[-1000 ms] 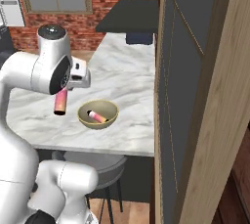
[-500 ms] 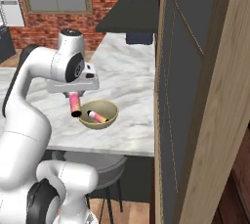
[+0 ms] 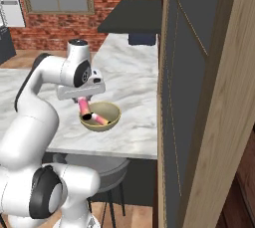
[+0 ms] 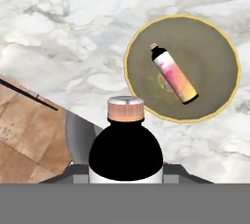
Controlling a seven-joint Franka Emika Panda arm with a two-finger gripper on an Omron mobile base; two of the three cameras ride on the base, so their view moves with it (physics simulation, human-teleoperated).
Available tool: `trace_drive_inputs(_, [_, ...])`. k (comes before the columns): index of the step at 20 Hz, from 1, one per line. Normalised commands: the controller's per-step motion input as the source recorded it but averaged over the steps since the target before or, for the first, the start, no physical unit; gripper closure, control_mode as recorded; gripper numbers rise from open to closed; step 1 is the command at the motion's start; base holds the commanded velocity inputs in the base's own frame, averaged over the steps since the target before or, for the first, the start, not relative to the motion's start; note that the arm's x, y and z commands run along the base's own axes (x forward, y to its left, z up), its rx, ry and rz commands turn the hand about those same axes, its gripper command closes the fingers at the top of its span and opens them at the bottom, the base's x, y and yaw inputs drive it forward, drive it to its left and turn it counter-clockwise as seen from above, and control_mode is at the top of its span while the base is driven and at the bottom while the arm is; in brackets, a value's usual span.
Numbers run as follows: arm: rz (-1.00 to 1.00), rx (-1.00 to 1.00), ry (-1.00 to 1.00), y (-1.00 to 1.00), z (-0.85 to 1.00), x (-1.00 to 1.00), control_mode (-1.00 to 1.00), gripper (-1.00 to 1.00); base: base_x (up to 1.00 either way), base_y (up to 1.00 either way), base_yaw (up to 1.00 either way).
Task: Open the fridge, grab two sodas, and place both sodas inside the bowl with ice on the dining counter.
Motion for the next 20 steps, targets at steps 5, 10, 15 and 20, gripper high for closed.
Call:
trace_drive_inputs(5, [0.0, -0.06, 0.0, 0.18, -0.42, 0.56, -1.0, 1.0, 0.0, 0.0, 0.0])
trace_drive_inputs(10, [0.0, -0.06, 0.0, 0.14, -0.41, 0.56, -1.0, 1.0, 0.0, 0.0, 0.0])
trace_drive_inputs(15, [0.0, -0.04, 0.0, 0.02, -0.43, 0.5, -1.0, 1.0, 0.0, 0.0, 0.0])
trace_drive_inputs(20, [0.01, -0.02, 0.0, 0.0, -0.43, 0.48, -1.0, 1.0, 0.0, 0.0, 0.0])
